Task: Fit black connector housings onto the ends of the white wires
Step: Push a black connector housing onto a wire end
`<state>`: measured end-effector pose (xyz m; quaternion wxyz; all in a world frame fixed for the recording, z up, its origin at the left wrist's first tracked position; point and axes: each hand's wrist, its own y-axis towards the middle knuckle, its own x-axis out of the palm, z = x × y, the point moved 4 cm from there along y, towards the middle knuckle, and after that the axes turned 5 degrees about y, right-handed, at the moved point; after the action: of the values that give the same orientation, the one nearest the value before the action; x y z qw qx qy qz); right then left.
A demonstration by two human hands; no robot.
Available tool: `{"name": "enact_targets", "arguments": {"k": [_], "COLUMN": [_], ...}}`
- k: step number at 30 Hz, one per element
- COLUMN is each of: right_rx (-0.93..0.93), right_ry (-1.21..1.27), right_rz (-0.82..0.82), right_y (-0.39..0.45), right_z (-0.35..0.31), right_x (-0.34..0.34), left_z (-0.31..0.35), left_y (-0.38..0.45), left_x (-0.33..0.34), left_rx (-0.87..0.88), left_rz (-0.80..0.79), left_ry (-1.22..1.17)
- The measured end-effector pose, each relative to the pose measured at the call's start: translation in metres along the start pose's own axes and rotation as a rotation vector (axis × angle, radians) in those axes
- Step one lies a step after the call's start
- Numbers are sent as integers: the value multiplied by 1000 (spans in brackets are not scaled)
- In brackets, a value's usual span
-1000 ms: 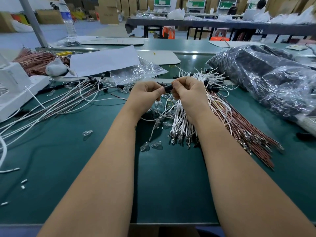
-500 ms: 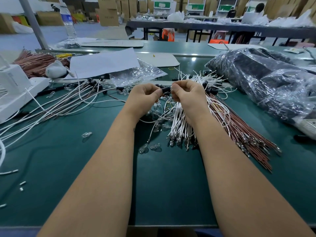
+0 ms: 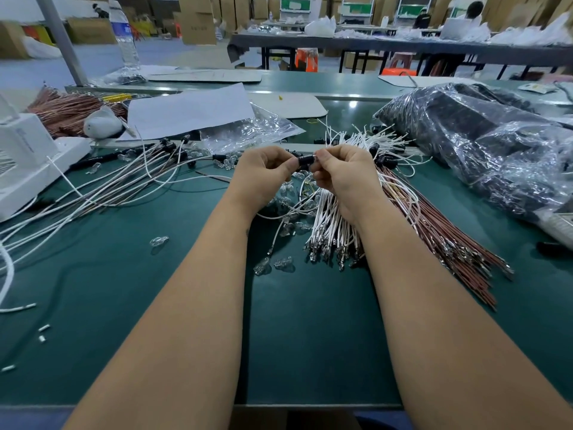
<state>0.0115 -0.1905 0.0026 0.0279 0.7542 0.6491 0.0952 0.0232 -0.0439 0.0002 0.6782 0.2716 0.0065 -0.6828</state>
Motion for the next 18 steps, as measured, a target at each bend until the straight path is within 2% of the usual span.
{"name": "enact_targets", "arguments": {"k": [13,18], "right_rx": [-47,-62], "right_ry": [-109,-67], "right_rz": [131,81], "right_y": [3,1], "right_z": [4,1], "right_x": [4,2], "left_z": [-2,-3], "left_y": [3,3], "left_x": [3,3], "left_rx": [83,72], "left_rz": [25,15], "left_ry": [29,69]}}
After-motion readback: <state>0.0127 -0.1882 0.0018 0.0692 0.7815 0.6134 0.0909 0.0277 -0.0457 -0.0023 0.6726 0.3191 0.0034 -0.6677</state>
